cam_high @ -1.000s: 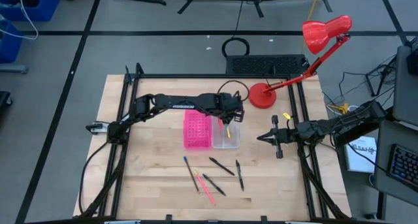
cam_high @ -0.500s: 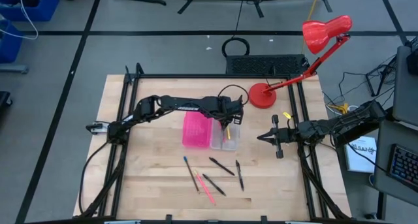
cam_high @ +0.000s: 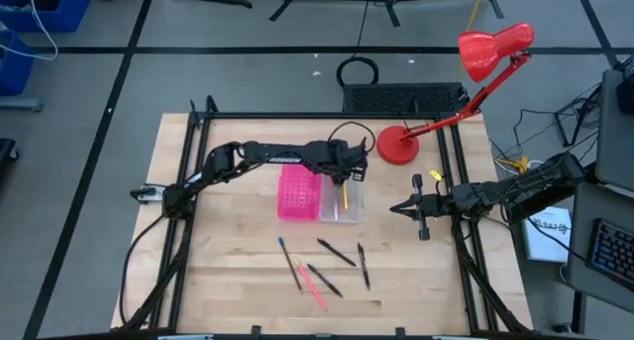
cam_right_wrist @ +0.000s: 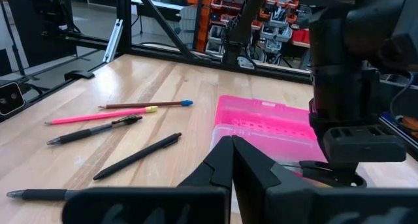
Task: Pick & place school supplies into a supply box
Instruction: Put the black scissors into the supply box, then put the right black pen into the supply box
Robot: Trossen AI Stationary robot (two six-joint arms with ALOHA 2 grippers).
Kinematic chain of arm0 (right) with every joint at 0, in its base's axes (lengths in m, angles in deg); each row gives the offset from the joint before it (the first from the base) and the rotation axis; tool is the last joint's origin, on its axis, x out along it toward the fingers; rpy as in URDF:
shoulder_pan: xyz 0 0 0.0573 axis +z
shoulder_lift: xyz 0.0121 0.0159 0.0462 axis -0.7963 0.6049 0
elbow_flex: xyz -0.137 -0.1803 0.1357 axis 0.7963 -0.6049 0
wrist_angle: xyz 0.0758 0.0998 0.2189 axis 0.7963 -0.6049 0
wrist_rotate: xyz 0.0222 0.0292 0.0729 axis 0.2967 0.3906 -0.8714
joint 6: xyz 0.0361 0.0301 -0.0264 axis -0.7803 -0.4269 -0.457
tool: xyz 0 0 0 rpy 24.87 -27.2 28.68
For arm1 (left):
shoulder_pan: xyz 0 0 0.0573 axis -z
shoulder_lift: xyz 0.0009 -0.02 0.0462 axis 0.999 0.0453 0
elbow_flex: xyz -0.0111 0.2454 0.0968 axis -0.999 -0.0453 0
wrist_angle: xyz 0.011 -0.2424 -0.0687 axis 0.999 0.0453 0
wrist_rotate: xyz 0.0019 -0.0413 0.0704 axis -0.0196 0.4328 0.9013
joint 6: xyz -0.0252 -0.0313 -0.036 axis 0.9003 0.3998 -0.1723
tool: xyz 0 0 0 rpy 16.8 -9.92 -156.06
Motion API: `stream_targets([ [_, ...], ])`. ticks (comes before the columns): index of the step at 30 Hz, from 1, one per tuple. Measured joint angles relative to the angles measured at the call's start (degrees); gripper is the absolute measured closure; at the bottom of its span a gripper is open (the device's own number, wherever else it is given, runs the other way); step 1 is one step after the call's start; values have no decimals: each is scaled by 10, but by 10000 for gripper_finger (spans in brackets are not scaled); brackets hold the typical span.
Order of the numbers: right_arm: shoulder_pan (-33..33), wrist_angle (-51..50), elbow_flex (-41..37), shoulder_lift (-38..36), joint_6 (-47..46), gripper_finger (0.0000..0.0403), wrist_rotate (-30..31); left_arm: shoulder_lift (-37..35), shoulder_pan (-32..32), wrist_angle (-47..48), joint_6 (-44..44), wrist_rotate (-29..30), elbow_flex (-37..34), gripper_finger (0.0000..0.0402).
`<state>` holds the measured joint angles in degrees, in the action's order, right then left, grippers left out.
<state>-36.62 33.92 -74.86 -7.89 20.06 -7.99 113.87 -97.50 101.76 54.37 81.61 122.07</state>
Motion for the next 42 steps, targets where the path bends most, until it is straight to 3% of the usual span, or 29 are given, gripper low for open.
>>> stream_targets([
  [7,0,0,0,0,1,403,0,0,4,0,15,-20,0,334],
  [16,0,0,0,0,0,403,0,-1,10,-1,14,-37,0,175],
  [23,0,0,0,0,0,403,0,-63,21,14,-72,-79,3,142],
  [26,0,0,0,0,0,403,0,-116,47,56,-109,-72,5,153],
  [30,0,5,0,0,-1,403,0,-201,100,156,-105,-1,4,188],
  [37,0,33,0,0,-75,403,0,-354,232,241,-72,209,-1,309],
  [40,0,33,0,0,-90,403,0,-395,281,262,-72,239,-24,376],
  [42,0,35,0,0,-91,403,0,-417,306,275,-66,248,-55,392],
])
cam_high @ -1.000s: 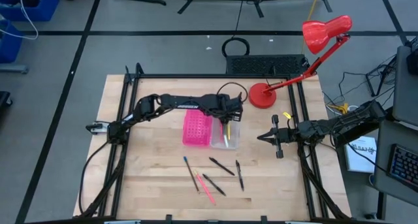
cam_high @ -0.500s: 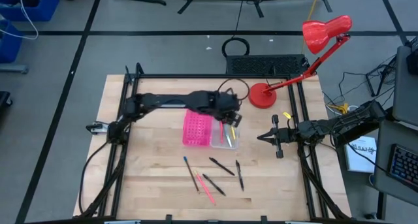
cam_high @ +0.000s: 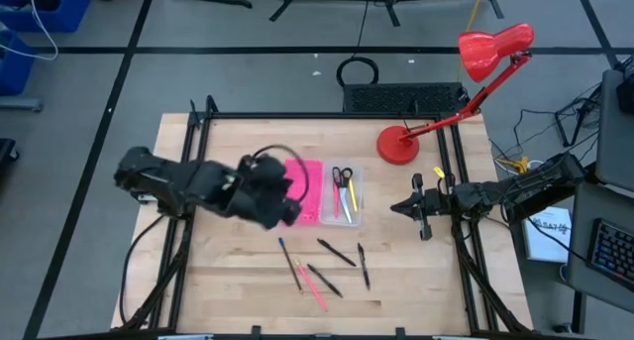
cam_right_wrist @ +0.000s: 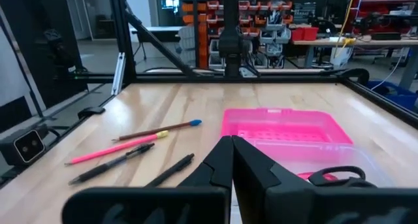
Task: Pick & place school supplies into a supply box
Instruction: Put the right black pen into the supply box
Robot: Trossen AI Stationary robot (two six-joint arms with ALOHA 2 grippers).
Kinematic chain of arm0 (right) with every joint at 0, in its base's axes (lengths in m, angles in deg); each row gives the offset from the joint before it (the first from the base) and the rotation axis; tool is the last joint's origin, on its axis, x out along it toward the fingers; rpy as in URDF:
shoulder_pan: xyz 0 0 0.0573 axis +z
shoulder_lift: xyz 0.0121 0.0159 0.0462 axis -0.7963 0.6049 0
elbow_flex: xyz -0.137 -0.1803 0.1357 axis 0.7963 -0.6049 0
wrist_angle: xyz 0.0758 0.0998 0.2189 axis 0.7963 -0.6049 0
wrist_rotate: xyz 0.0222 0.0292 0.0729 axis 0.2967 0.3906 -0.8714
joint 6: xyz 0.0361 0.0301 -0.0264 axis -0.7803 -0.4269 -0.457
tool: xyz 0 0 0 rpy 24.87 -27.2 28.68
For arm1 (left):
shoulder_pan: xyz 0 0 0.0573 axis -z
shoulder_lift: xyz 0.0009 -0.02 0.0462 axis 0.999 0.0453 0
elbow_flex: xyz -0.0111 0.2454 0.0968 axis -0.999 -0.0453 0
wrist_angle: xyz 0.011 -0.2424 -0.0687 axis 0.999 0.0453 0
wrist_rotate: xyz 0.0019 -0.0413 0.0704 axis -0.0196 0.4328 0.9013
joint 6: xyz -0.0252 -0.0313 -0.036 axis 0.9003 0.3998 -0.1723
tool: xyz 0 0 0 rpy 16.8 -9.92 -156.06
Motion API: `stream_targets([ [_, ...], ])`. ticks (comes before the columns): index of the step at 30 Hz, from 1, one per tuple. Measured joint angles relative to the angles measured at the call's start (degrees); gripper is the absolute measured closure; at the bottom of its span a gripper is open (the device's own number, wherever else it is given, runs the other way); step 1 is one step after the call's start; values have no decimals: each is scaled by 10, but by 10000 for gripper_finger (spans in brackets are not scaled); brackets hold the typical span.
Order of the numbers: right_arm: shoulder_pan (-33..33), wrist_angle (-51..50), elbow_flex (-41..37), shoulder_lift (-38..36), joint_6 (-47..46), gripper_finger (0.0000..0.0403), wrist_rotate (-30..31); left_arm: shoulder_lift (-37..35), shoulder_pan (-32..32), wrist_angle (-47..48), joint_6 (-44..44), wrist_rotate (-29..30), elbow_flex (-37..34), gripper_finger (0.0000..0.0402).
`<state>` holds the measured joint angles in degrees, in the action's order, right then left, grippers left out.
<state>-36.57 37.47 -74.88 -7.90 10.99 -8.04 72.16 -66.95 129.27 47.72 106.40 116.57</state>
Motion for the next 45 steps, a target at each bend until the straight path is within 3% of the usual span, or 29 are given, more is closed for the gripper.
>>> stream_targets([
  [5,0,17,0,0,22,403,-17,-76,66,-85,-73,86,-130,396],
  [8,0,32,0,0,32,403,-59,-136,83,-197,-187,81,-233,396],
  [18,0,47,0,1,35,403,-75,-342,47,-589,-590,-191,-556,398],
  [21,0,46,0,1,28,403,-75,-405,14,-684,-674,-237,-627,396],
  [24,0,40,0,5,24,403,-74,-461,-41,-718,-692,-254,-678,399],
  [30,0,53,0,7,19,403,-74,-565,-112,-756,-679,-360,-783,399],
  [34,0,53,0,7,0,403,-73,-617,-136,-773,-706,-370,-847,395],
  [38,0,51,0,7,-7,403,-71,-660,-171,-785,-746,-373,-894,398],
  [42,0,66,0,7,-11,403,-70,-693,-212,-791,-743,-424,-931,395],
  [45,0,84,0,7,-11,403,-70,-723,-232,-742,-723,-450,-935,398],
])
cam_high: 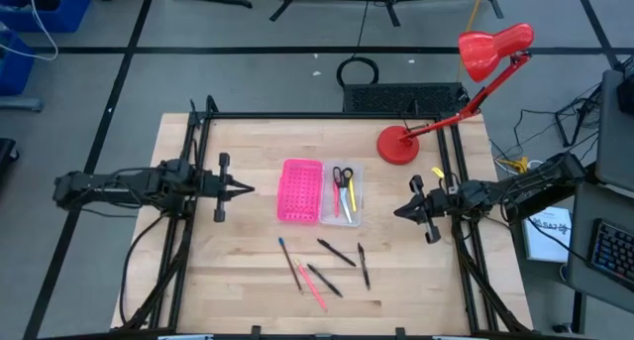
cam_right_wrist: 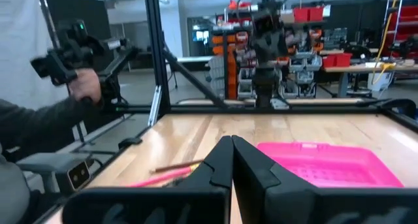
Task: Pick & place school supplies into a supply box
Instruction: Put the right black pen into the supply box
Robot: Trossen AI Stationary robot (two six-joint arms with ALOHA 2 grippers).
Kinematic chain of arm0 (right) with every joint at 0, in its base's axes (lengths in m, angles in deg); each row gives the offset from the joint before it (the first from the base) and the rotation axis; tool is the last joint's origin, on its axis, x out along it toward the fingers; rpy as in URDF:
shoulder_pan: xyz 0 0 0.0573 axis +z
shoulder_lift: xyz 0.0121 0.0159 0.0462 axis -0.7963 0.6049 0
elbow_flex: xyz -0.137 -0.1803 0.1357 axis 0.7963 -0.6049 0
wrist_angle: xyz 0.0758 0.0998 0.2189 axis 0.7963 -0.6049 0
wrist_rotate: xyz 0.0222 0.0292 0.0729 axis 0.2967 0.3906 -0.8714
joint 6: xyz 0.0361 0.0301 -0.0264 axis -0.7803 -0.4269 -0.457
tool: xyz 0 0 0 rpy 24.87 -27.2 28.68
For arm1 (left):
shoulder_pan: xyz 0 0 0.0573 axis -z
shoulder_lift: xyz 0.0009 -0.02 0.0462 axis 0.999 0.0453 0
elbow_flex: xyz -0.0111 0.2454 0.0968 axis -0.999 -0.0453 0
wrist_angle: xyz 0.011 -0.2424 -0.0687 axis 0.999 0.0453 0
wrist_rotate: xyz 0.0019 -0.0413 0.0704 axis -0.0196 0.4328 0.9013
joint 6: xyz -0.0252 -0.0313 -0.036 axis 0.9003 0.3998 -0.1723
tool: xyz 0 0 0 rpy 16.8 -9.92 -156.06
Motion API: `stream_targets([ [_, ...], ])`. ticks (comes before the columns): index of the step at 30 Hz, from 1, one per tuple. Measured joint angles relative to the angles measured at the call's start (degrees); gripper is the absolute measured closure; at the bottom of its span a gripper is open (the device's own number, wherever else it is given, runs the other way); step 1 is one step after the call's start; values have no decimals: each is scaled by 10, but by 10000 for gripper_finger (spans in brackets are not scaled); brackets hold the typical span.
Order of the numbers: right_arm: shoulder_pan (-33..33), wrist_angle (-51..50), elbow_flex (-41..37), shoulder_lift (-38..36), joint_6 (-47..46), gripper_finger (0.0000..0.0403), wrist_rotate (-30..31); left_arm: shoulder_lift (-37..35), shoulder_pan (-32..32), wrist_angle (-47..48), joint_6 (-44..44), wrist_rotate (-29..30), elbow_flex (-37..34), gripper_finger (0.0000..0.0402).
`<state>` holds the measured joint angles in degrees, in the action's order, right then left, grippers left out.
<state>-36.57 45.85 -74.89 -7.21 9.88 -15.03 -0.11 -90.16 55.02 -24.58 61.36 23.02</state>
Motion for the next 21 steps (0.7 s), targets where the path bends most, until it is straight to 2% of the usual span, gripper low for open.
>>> stream_targets([
  [5,0,1,0,0,0,403,14,-41,-13,59,-14,-30,-1,396],
  [12,0,-10,0,5,-6,403,105,-86,-39,66,-32,-102,-1,399],
  [16,0,-12,0,16,-21,403,118,-114,-58,51,-48,-179,-31,398],
  [21,0,-1,0,30,-26,403,118,-144,-88,8,-12,-196,-88,398],
])
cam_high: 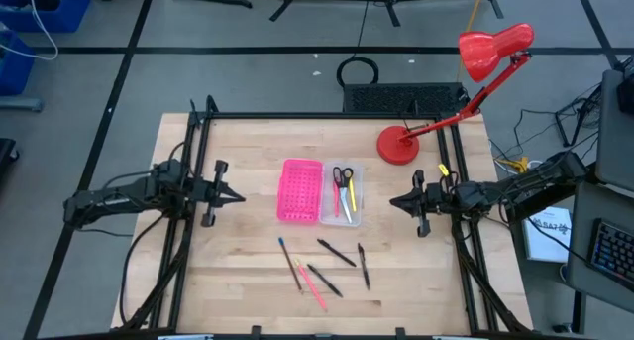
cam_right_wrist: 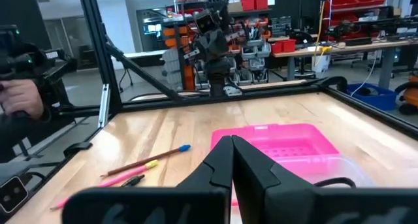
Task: Pick & place school supplies into a supply box
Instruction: Put the right black pen into the supply box
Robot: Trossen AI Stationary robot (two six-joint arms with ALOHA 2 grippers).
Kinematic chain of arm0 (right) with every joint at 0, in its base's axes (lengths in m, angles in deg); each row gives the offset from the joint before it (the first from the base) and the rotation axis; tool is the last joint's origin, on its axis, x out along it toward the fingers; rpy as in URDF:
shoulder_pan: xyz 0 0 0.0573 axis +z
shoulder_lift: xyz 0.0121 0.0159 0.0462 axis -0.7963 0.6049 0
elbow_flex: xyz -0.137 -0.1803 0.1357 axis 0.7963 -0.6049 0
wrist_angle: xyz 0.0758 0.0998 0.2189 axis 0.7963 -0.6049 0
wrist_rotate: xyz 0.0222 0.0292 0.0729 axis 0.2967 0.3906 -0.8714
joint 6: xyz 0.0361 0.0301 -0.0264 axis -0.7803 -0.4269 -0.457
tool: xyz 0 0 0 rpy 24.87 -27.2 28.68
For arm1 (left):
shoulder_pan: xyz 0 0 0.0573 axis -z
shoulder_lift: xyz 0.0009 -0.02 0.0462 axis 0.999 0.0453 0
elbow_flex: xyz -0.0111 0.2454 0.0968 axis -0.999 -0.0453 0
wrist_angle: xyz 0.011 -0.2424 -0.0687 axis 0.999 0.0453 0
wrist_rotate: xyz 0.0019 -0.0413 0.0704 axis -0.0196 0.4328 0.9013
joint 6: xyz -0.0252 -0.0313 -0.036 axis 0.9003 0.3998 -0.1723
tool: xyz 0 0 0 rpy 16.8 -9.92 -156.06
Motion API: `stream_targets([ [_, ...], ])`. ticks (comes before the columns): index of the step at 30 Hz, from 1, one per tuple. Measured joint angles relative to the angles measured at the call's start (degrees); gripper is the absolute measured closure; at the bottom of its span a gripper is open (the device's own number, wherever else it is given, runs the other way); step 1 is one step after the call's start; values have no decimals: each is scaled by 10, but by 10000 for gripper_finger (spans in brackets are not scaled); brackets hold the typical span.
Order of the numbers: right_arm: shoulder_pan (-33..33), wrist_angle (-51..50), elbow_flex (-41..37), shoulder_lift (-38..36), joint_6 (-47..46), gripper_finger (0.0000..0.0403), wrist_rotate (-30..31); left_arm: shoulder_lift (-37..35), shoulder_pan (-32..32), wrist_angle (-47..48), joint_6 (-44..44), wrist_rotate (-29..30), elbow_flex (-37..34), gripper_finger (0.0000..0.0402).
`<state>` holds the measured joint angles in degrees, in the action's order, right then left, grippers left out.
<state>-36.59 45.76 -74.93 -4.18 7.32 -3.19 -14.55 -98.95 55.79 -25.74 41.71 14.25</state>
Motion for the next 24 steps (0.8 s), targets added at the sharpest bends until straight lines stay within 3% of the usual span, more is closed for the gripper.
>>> stream_targets([
  [6,0,-12,0,4,36,403,-1,-10,-19,-50,27,-32,-45,396],
  [11,0,-43,0,6,8,403,0,-10,-20,-52,45,8,-56,379],
  [16,0,-34,2,15,-41,403,90,-10,-20,-42,57,57,-56,378],
  [18,7,-50,19,29,-75,403,99,-10,-20,-40,58,74,-56,383],
  [20,25,-105,64,60,-108,403,100,-10,-20,-38,63,87,-56,390],
  [24,92,-246,236,176,-181,403,136,-9,-20,-36,116,102,-56,398],
])
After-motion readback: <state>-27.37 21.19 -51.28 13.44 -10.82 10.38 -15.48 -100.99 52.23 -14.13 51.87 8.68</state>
